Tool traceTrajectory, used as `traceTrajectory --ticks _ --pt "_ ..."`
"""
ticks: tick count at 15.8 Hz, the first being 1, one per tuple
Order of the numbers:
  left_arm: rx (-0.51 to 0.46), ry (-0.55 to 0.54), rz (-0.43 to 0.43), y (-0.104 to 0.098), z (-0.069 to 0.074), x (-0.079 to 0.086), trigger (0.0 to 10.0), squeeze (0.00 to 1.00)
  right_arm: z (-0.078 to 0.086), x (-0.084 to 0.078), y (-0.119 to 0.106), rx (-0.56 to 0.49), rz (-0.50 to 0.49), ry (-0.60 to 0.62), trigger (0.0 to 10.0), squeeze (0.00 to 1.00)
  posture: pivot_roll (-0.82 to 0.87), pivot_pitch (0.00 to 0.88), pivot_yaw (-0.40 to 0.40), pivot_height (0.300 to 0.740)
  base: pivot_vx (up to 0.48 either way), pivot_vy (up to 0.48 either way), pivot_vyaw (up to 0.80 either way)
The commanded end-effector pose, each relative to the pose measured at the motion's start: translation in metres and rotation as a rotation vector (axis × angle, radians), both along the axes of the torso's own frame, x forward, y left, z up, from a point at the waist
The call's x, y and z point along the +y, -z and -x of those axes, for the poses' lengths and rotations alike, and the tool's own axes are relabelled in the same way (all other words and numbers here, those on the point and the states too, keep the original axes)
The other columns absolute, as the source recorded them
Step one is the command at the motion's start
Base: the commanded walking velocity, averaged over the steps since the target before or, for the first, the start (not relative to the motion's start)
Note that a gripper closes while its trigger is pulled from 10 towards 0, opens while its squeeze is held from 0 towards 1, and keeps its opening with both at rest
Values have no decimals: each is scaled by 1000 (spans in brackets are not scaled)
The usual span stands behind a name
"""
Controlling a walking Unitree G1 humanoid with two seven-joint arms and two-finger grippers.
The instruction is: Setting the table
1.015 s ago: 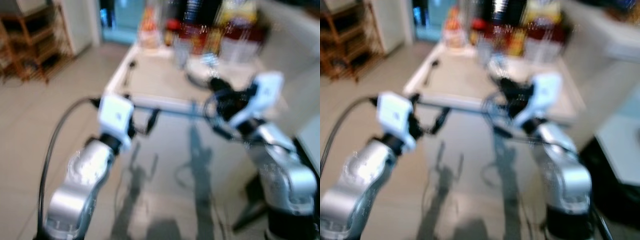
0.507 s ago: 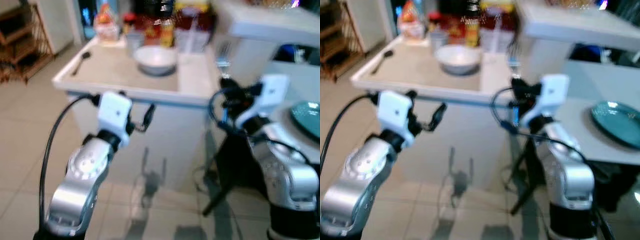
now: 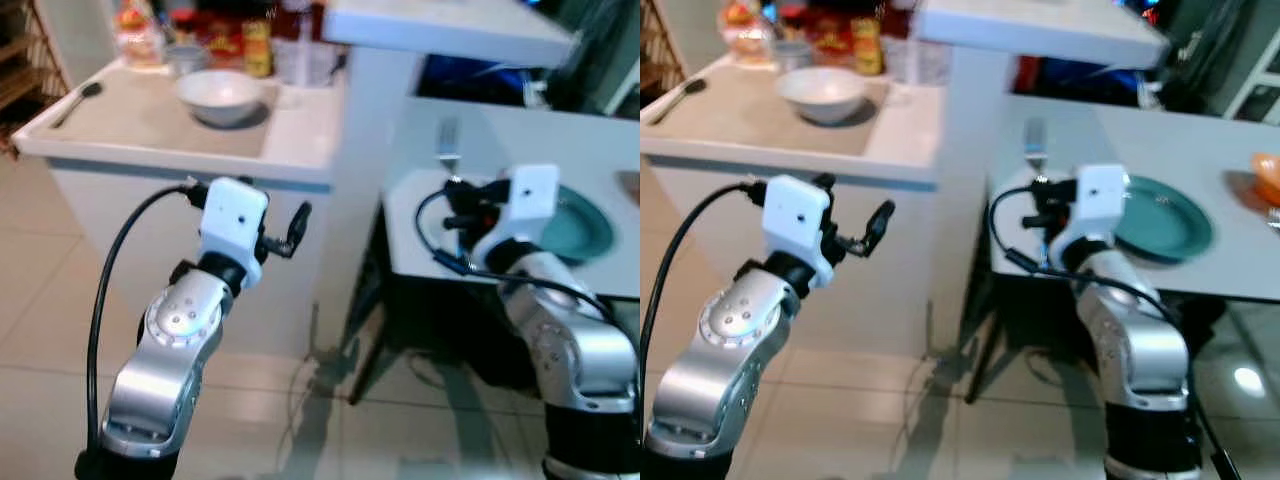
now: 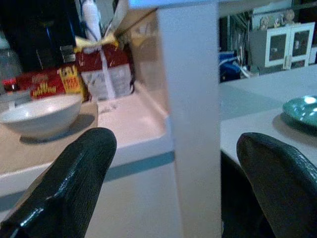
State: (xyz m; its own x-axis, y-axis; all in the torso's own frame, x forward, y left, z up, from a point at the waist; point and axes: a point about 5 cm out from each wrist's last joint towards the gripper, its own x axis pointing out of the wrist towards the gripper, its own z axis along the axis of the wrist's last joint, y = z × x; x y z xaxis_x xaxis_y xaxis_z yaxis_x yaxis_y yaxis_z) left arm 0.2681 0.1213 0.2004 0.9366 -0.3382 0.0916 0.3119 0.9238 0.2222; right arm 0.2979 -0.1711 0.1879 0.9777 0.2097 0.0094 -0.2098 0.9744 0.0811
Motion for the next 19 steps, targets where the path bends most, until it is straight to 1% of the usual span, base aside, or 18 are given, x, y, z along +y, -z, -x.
traceTrajectory --ticks 1,4,7,8,9,10,11,13,14,16,19 --pt "-3 -26 -16 0 0 5 10000 0 -2 4 -2 -2 6 -8 10000 0 31 10 -63 740 0 -480 0" --pt "-3 -30 -18 1 -1 5 10000 0 -3 1 2 30 4 22 10000 0 31 11 -62 740 0 -480 0" --pt "-3 -30 -18 1 -1 5 10000 0 -3 1 2 30 4 22 10000 0 31 11 -62 740 0 -480 0" --pt "-3 -31 -18 1 -1 5 10000 0 -3 0 3 46 6 30 10000 0 31 11 -62 740 0 -480 0" --pt "-5 -44 -15 0 -3 6 10000 0 -4 -1 5 53 0 42 10000 0 30 12 -52 740 0 -480 0" --pt "9 -47 31 0 -4 7 10000 0 -4 -3 7 64 -2 61 10000 0 30 13 -51 740 0 0 0" --pt "15 -43 49 -1 -4 7 10000 0 -4 -5 7 69 3 72 10000 0 31 15 -51 740 0 0 0" --pt "25 -32 44 0 -5 8 10000 0 -5 -6 9 83 15 85 10000 0 30 13 -52 740 0 0 0" --pt "34 -10 68 0 -4 8 10000 0 -6 -6 9 87 -11 82 10000 0 31 15 -52 740 255 0 0" --pt "39 -7 76 0 -3 8 10000 0 -6 -4 9 90 -13 72 10000 0 32 14 -52 740 405 0 -563" --pt "39 -8 80 0 -3 8 10000 0 -7 -2 8 83 -1 72 10000 0 31 9 -51 740 424 0 0"
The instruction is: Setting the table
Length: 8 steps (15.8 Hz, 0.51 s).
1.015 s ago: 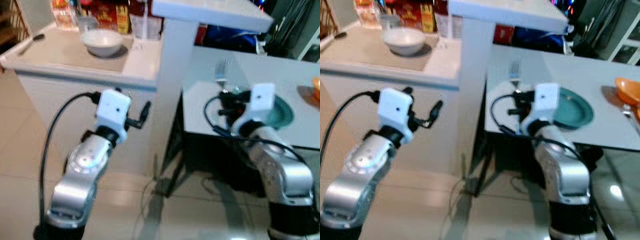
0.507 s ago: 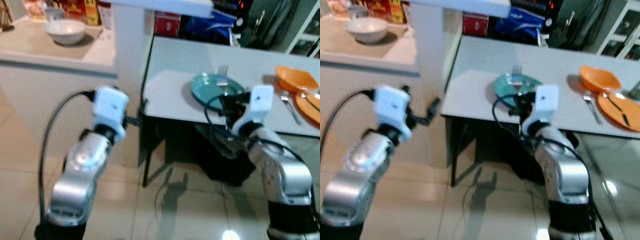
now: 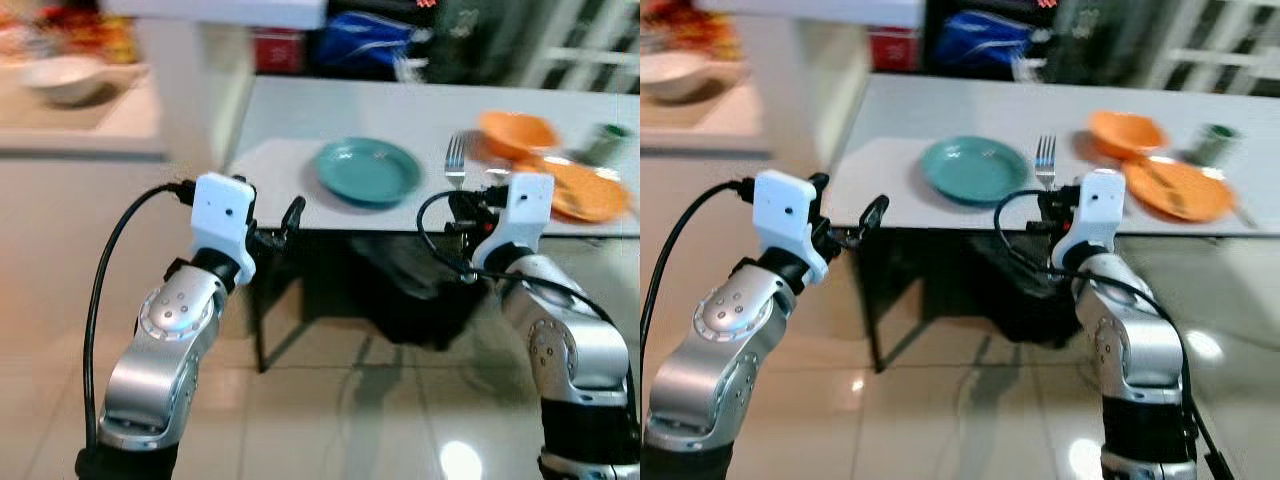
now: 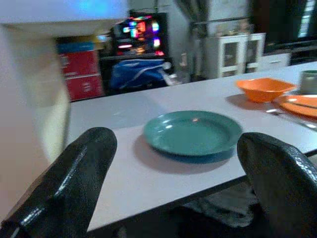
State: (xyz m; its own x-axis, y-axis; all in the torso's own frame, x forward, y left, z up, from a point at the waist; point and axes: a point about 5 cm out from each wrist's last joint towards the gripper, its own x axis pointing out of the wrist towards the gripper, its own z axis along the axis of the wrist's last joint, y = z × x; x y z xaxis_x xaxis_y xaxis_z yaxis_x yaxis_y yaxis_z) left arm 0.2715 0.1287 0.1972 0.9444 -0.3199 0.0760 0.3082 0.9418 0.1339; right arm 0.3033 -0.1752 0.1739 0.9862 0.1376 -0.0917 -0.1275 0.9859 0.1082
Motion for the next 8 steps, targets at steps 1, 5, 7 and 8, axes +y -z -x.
traceTrajectory --ticks 1,5,7,8 --pt "-6 8 3 -3 0 1 10000 0 -2 1 -7 -22 11 0 10000 0 30 7 -50 740 424 0 0" --pt "-8 21 4 -5 0 -1 10000 0 -3 2 -9 -29 13 -7 10000 0 32 0 -50 740 432 0 0" --pt "-7 19 4 -5 0 0 10000 0 -4 4 -10 -36 16 -25 10000 0 32 0 -51 740 431 0 0" --pt "-7 20 4 -5 0 0 10000 0 -5 5 -10 -38 17 -32 10000 0 32 0 -51 740 431 0 0"
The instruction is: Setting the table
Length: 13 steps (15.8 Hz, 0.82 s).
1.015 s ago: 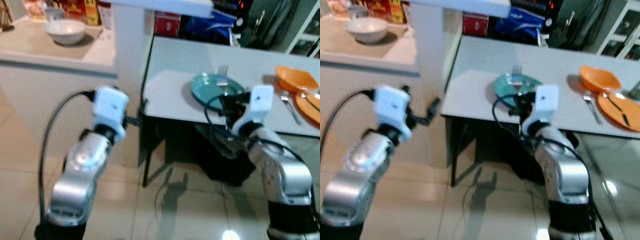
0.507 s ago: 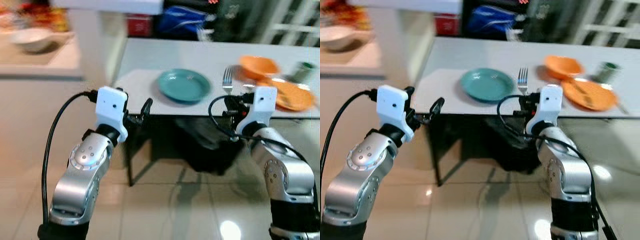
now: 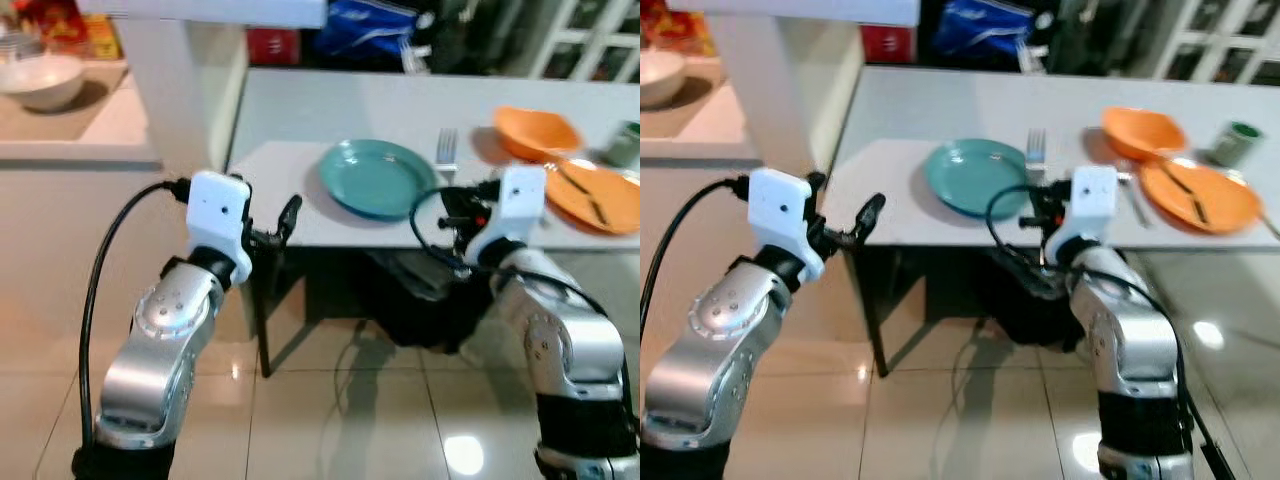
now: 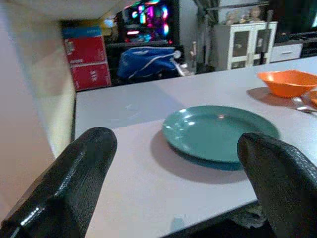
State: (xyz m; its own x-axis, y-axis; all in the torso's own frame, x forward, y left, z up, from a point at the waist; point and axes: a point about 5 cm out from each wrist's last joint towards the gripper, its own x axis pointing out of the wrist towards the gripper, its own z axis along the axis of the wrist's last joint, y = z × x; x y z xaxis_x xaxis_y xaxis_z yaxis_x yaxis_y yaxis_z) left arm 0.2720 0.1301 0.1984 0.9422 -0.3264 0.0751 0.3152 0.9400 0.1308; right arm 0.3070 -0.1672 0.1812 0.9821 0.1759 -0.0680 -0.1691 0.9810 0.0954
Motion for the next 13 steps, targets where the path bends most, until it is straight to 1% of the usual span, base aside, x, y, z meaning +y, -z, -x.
traceTrajectory --ticks 1,7,10,11,12,13 --pt "-8 13 1 -3 1 -2 10000 0 -1 -2 -3 -13 8 6 10000 0 35 0 -53 740 435 0 0" --pt "-4 22 1 -2 2 -3 10000 0 -3 -3 -5 -16 19 2 10000 0 29 0 -51 740 436 0 0" --pt "8 37 -4 1 5 -5 10000 0 -8 -8 -7 -10 56 6 10000 0 28 11 -56 740 400 0 0" --pt "8 51 -15 2 5 -7 10000 0 -9 -9 -7 -8 62 8 10000 0 28 12 -57 740 337 0 0" --pt "7 83 -30 3 8 -10 10000 0 -12 -10 -9 -4 63 8 10000 0 31 18 -58 740 0 0 0" --pt "6 114 -42 4 11 -12 10000 0 -16 -12 -9 8 87 11 10000 0 33 23 -59 740 0 0 0"
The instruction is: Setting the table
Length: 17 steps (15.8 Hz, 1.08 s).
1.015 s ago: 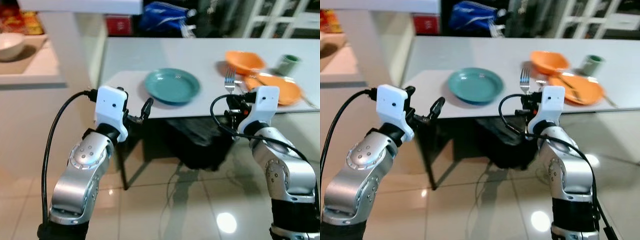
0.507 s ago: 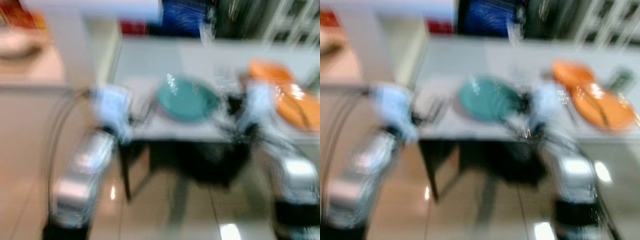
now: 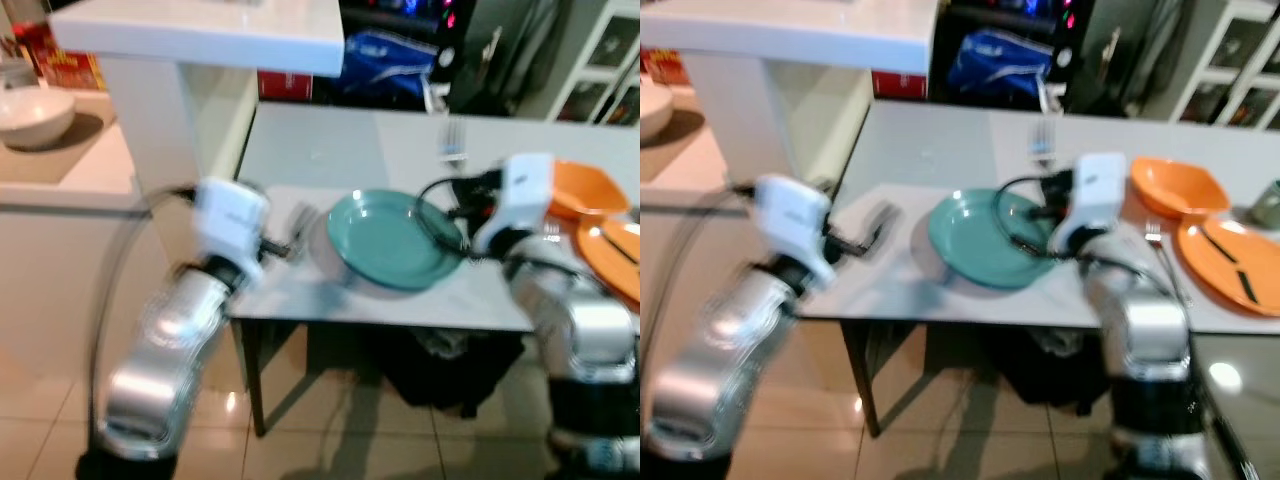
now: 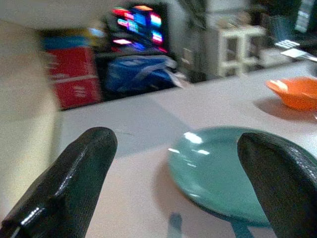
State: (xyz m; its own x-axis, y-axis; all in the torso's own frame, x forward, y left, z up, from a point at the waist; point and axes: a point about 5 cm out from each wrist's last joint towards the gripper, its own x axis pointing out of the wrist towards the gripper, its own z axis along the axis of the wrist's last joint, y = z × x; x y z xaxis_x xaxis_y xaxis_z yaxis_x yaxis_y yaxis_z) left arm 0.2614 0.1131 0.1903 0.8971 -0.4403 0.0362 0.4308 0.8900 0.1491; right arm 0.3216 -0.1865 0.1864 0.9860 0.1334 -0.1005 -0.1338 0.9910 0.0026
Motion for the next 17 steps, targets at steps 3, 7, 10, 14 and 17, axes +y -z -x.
traceTrajectory --ticks 3,7,10,14,17 --pt "-19 5 -12 -4 4 6 10000 0 -13 4 3 73 39 -36 10000 0 25 47 -58 740 0 0 0" --pt "3 92 -9 0 13 -6 10000 0 -38 1 12 186 -40 24 10000 0 18 73 -53 740 0 0 0" --pt "14 173 -19 1 20 -14 10000 0 -57 10 18 248 -79 21 10000 0 15 85 -59 740 0 0 0" --pt "21 215 -29 2 25 -20 10000 0 -64 14 36 359 -119 71 10000 0 18 98 -69 740 0 0 0" --pt "38 260 -27 4 29 -27 10000 0 -68 24 42 356 -174 71 10000 0 18 106 -64 740 0 0 0"
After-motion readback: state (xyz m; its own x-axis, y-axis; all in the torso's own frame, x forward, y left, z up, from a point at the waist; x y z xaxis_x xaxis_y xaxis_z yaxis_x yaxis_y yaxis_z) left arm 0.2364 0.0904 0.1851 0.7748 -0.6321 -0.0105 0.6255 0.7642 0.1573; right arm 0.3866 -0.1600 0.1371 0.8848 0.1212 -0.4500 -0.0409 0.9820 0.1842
